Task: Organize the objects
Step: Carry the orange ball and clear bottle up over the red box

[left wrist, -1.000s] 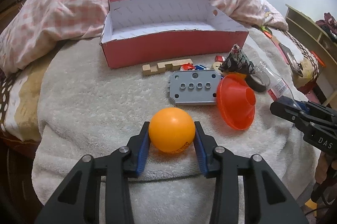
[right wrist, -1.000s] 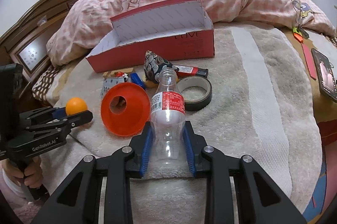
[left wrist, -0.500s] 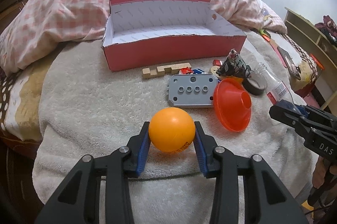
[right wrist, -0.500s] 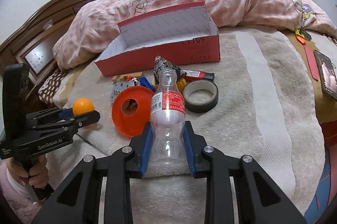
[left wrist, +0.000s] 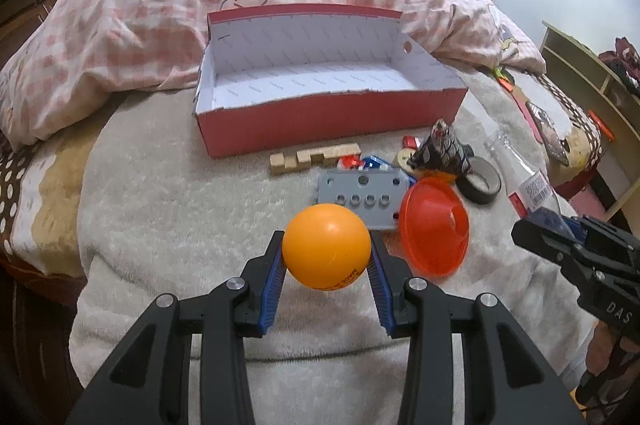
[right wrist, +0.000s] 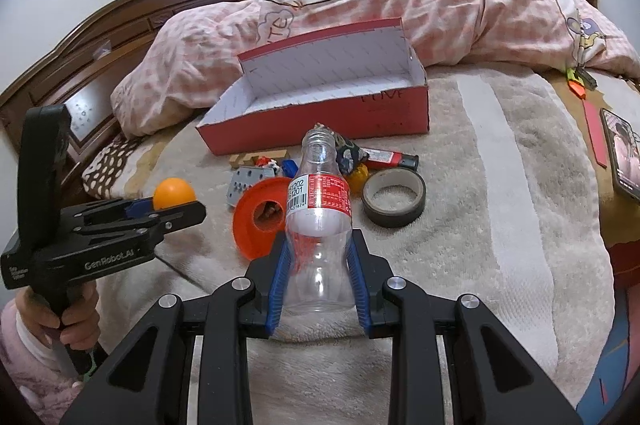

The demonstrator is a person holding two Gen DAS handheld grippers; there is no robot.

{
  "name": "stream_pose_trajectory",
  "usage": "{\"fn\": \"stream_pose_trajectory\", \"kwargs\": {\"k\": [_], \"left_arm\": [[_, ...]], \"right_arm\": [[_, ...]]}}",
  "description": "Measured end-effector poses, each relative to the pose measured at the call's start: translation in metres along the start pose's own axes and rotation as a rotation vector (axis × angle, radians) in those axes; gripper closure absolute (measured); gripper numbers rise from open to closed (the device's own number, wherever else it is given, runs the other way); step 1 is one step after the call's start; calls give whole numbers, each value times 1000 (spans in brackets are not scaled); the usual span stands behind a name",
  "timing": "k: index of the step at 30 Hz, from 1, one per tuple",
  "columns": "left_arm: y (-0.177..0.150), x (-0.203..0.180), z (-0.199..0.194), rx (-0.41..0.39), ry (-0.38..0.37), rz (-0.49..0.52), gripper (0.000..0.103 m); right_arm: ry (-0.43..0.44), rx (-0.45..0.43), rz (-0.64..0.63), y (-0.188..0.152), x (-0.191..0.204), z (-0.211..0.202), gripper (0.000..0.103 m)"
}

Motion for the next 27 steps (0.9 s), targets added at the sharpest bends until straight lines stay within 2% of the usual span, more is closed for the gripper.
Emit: {"fn": "stream_pose_trajectory", "kwargs": {"k": [12, 27], "left_arm": [[45, -8, 8, -1, -15, -21, 64], [90, 1, 33, 8, 40, -49, 64]], "right_arm": [[45, -11, -10, 33, 0, 7, 73], [94, 24, -39, 68, -3, 36, 73]]}}
Point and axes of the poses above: each gripper's, at about its wrist camera, not at the fingertips, and z roughly the way its jaws point, x to its left, y to its top, the point moved 9 cm from there along z, roughly the way its jaws point, and after that the axes turned 9 degrees about -z, right-handed, at the moved point
